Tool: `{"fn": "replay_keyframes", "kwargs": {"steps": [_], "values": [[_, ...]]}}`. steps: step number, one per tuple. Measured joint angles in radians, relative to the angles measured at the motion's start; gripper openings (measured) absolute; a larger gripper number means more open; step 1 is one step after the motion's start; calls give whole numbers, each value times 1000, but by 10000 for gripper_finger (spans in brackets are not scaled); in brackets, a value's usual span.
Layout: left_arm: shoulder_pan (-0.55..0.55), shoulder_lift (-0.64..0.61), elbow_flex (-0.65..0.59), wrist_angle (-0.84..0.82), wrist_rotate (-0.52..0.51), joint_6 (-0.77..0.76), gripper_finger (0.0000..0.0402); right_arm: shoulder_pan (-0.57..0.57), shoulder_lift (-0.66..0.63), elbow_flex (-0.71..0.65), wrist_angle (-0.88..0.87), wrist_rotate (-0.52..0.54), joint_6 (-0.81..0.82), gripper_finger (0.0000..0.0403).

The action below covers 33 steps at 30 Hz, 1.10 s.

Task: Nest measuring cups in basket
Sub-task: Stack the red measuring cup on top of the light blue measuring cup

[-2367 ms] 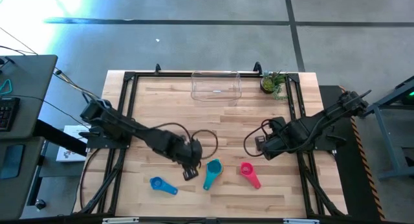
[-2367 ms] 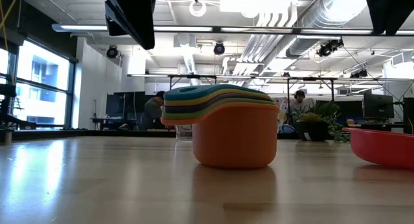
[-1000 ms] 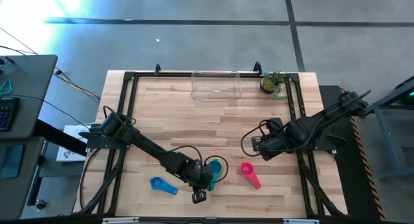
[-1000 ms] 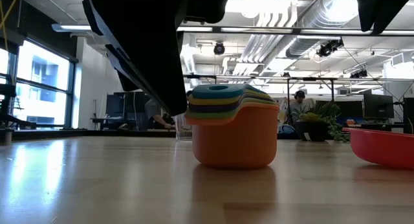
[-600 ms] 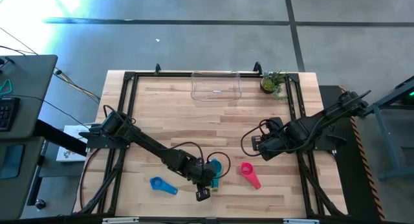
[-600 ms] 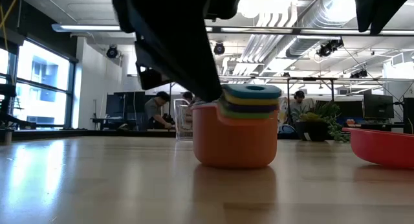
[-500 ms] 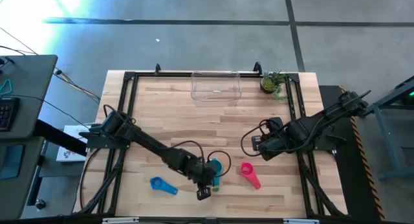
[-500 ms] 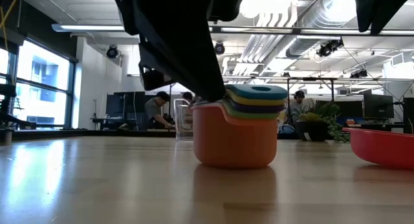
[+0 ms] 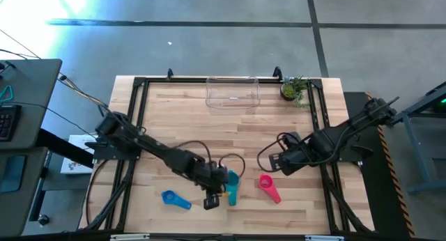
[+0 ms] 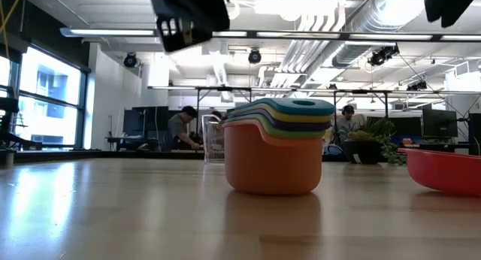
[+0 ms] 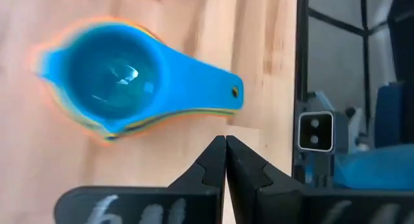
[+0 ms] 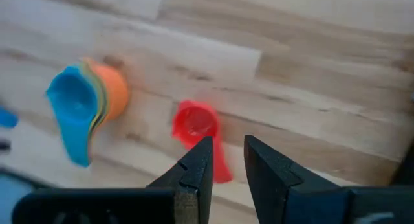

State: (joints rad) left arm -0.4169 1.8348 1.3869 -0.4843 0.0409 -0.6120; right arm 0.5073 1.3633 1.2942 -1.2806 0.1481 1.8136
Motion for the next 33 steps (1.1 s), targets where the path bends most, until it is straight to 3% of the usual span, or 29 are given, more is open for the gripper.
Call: {"fn": "replay_keyframes", "kwargs": {"steps": [7, 16, 25, 33], "values": [[48, -149, 1, -118, -57, 28, 3, 47, 26, 0, 48, -1, -27, 82], [104, -342, 0, -344, -142, 41, 3, 79, 125, 0, 68, 1, -61, 131], [161, -516, 0, -403, -184, 21, 3, 64, 229, 0, 92, -7, -122, 134], [185, -621, 1, -427, -247, 12, 3, 11, 278, -19, 140, -52, -279, 134]]}}
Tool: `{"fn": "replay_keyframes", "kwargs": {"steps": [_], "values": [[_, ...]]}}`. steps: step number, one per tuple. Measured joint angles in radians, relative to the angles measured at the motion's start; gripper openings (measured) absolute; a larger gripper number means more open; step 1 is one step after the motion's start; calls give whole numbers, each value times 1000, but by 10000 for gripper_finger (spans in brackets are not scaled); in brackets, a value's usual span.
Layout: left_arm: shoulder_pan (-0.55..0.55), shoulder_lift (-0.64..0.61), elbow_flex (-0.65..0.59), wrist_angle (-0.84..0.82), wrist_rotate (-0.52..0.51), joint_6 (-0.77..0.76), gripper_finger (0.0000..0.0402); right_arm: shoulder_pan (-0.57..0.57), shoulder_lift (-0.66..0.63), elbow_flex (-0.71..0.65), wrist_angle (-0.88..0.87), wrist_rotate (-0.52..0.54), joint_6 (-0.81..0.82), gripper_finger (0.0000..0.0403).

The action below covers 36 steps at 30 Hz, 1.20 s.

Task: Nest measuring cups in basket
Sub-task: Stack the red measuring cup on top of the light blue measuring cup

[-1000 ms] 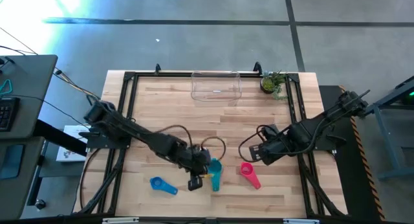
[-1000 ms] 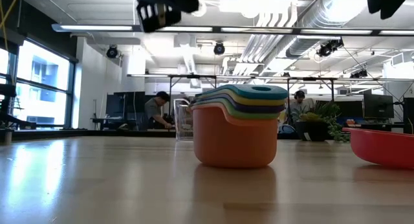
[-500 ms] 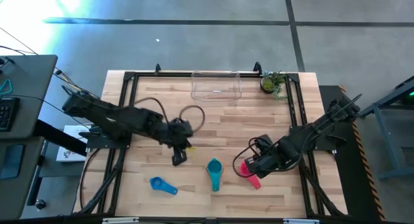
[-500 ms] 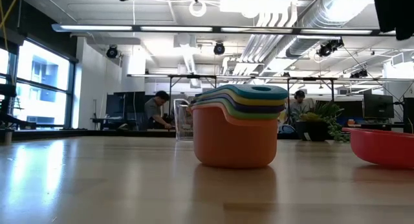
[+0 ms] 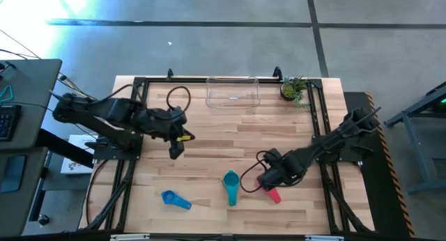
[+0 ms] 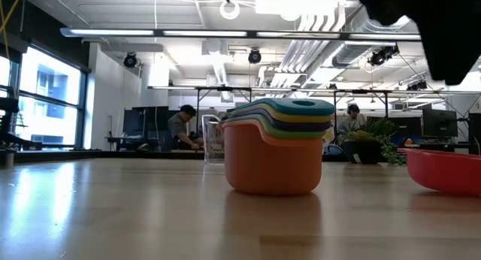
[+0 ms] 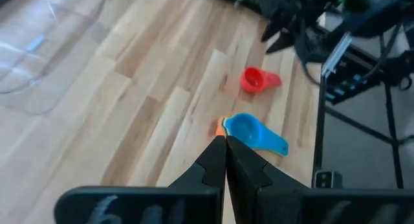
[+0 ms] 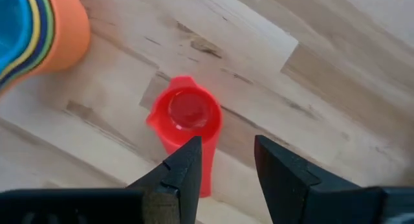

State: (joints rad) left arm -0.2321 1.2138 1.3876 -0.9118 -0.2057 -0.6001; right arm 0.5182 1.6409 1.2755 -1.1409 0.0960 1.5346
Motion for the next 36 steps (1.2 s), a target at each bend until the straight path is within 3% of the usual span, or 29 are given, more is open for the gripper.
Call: {"fn": "replay_keyframes", "kwargs": {"steps": [11, 36], "values": [[31, -22, 0, -33, -35, -1, 3, -49, -77, -266, 313, -85, -51, 133], [89, -23, 0, -35, -44, 2, 3, -49, -76, -388, 480, -88, -59, 133]]}}
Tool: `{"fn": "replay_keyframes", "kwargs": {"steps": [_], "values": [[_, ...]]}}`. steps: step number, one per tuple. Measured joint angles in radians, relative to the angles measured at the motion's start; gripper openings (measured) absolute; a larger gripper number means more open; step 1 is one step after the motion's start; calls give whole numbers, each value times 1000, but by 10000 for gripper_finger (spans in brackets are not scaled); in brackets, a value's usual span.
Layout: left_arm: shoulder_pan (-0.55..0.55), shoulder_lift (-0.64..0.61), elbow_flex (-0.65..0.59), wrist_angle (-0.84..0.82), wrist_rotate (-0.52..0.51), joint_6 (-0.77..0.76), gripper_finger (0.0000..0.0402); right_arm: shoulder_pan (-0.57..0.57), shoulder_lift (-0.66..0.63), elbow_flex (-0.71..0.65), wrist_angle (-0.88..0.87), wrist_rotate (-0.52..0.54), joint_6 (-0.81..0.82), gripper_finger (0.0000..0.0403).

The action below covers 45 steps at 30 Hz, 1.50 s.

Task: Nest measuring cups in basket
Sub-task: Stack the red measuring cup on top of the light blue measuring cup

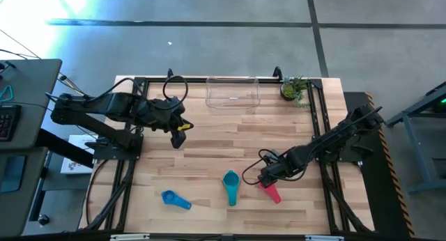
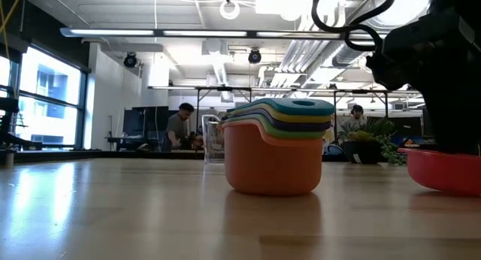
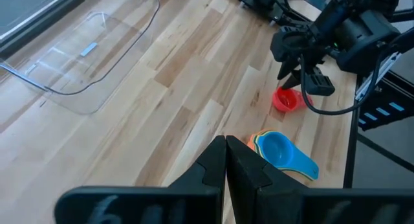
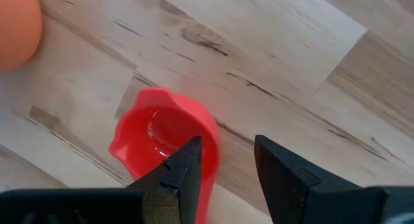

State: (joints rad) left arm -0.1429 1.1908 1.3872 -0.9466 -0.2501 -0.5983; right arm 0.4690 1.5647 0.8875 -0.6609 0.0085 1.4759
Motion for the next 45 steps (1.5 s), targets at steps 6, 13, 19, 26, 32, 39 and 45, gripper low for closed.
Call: {"fn": "replay_keyframes", "kwargs": {"steps": [6, 13, 19, 26, 32, 39, 45], "values": [[0, 0, 0, 0, -4, 0, 3, 0, 1, 0, -4, 16, -11, 133], [0, 0, 0, 0, -35, 0, 3, -4, 41, 0, -3, -4, -22, 133], [0, 0, 0, 0, -35, -3, 3, -4, 59, 0, 12, -4, -18, 132], [0, 0, 0, 0, -35, -3, 3, -5, 59, 0, 23, -10, -10, 69], [0, 0, 0, 0, -35, -2, 3, -5, 59, 0, 22, -13, 8, 7], [0, 0, 0, -1, -35, 0, 3, -5, 50, 0, 23, -46, 70, 5], [0, 0, 0, -68, -34, 0, 3, -4, -2, 4, 29, -48, 138, 3]]}}
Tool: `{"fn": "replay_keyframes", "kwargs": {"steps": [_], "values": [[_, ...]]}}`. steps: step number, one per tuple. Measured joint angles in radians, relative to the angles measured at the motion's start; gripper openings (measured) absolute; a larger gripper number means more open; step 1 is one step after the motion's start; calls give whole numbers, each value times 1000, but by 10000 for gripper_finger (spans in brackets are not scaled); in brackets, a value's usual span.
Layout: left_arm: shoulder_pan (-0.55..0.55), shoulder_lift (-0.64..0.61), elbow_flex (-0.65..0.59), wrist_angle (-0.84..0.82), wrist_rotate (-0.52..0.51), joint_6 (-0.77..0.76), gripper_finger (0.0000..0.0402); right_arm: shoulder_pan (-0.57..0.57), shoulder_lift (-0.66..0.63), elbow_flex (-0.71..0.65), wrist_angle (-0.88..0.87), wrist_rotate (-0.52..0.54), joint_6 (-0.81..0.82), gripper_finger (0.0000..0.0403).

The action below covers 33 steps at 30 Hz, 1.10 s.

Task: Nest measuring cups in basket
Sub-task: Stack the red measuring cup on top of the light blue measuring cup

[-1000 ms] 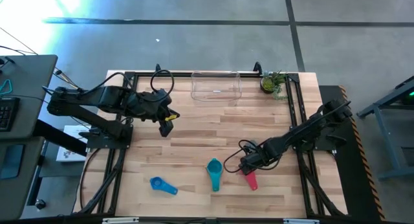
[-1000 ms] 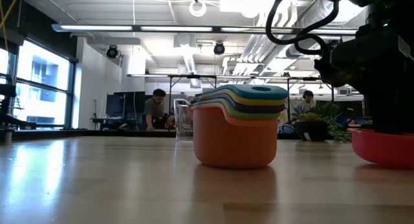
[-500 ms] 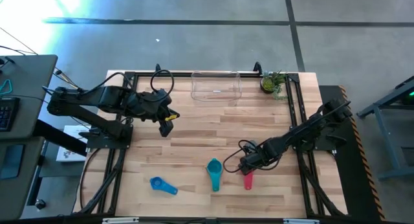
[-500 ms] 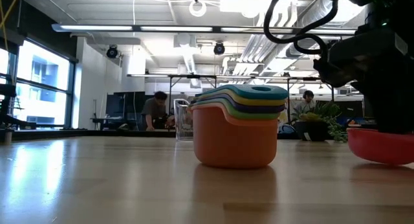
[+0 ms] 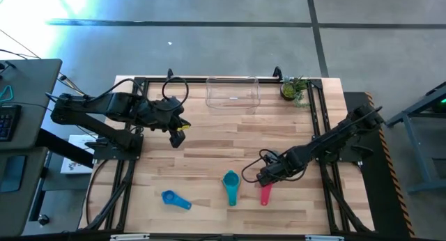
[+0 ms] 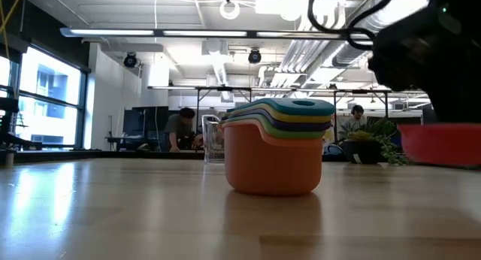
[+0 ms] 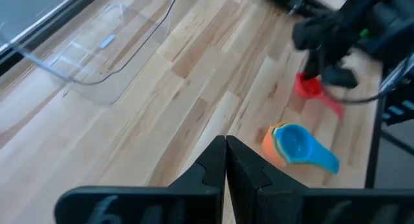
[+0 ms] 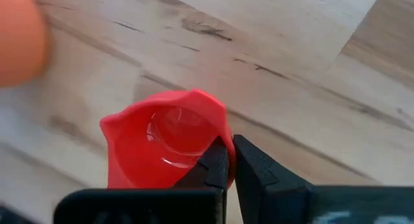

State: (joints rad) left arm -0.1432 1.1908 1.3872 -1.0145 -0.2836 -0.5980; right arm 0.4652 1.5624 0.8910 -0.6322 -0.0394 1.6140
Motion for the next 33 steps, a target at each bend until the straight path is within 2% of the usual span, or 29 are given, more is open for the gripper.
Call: {"fn": "replay_keyframes", "kwargs": {"steps": [4, 12, 17, 27, 33], "values": [[-1, 0, 0, -60, 1, 0, 3, 0, -20, 57, -24, 15, 26, 3], [-1, 0, 0, -151, 0, 23, 3, -13, -20, 257, -136, 151, 54, 2], [-2, 0, 0, -205, 0, 66, 3, -41, -20, 330, -182, 182, 52, 1], [-8, -24, -1, -277, 11, 64, 3, -106, -20, 467, -172, 275, -72, 1], [-31, -74, -1, -284, 11, 52, 3, -139, 13, 553, -194, 283, -160, 1]]}}
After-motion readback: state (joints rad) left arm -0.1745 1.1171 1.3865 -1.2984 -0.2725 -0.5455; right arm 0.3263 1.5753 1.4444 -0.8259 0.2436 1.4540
